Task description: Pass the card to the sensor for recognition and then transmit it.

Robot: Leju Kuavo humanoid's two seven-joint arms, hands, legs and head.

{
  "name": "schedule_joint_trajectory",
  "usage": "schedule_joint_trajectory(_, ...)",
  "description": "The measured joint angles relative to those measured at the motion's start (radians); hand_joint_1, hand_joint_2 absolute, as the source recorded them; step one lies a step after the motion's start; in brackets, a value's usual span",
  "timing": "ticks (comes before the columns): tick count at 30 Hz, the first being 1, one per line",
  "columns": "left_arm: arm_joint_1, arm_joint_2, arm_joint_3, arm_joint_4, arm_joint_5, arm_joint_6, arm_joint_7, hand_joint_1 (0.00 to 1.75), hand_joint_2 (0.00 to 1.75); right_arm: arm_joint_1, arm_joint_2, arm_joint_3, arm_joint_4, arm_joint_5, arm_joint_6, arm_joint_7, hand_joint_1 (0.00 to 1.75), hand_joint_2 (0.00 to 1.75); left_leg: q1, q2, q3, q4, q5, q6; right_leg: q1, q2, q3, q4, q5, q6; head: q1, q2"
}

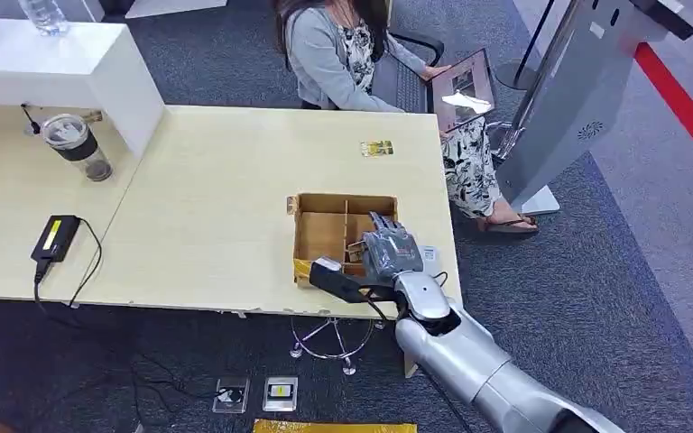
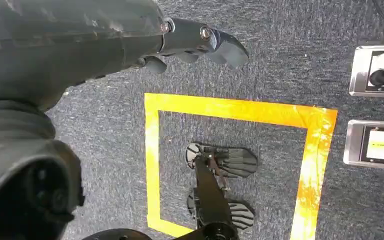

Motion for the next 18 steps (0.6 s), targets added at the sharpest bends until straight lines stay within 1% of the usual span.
schedule_joint_trajectory(4, 0.000, 0.000, 0.000, 0.000, -0.002, 0.000, 0.000, 0.00, 0.00, -0.007, 0.000, 0.000, 0.006, -0.003, -0.013, -0.005, 1.75, 1.75, 0.000, 0.000, 0.000, 0.000, 0.000, 0.000, 0.000, 0.000, 0.000, 0.000, 0.000, 0.000, 0.000, 0.000)
schedule_joint_trajectory(7, 0.000, 0.000, 0.000, 0.000, -0.005, 0.000, 0.000, 0.00, 0.00, -0.032, -0.002, -0.006, 0.000, -0.003, -0.022, -0.016, 1.75, 1.75, 0.000, 0.000, 0.000, 0.000, 0.000, 0.000, 0.000, 0.000, 0.000, 0.000, 0.000, 0.000, 0.000, 0.000)
schedule_joint_trajectory(10, 0.000, 0.000, 0.000, 0.000, -0.011, 0.002, -0.004, 0.00, 0.00, -0.083, -0.008, -0.024, -0.023, 0.003, -0.013, -0.038, 1.75, 1.75, 0.000, 0.001, 0.000, 0.000, 0.000, 0.000, 0.000, 0.002, 0.000, 0.000, 0.000, 0.000, 0.000, 0.000)
schedule_joint_trajectory(15, -0.003, 0.000, 0.000, 0.000, -0.017, 0.002, -0.008, 0.00, 0.00, -0.200, -0.014, -0.061, -0.066, 0.026, 0.023, -0.074, 1.75, 1.75, 0.000, 0.001, 0.000, 0.000, 0.000, 0.000, 0.000, 0.002, 0.000, 0.000, 0.000, 0.000, 0.000, 0.000)
schedule_joint_trajectory(18, -0.003, 0.000, 0.000, 0.000, -0.018, 0.002, -0.008, 0.00, 0.00, -0.221, -0.016, -0.070, -0.079, 0.045, 0.008, -0.085, 1.75, 1.75, 0.000, 0.001, 0.000, 0.000, 0.000, 0.000, 0.000, 0.002, -0.001, 0.000, 0.000, 0.000, 0.000, 0.000)
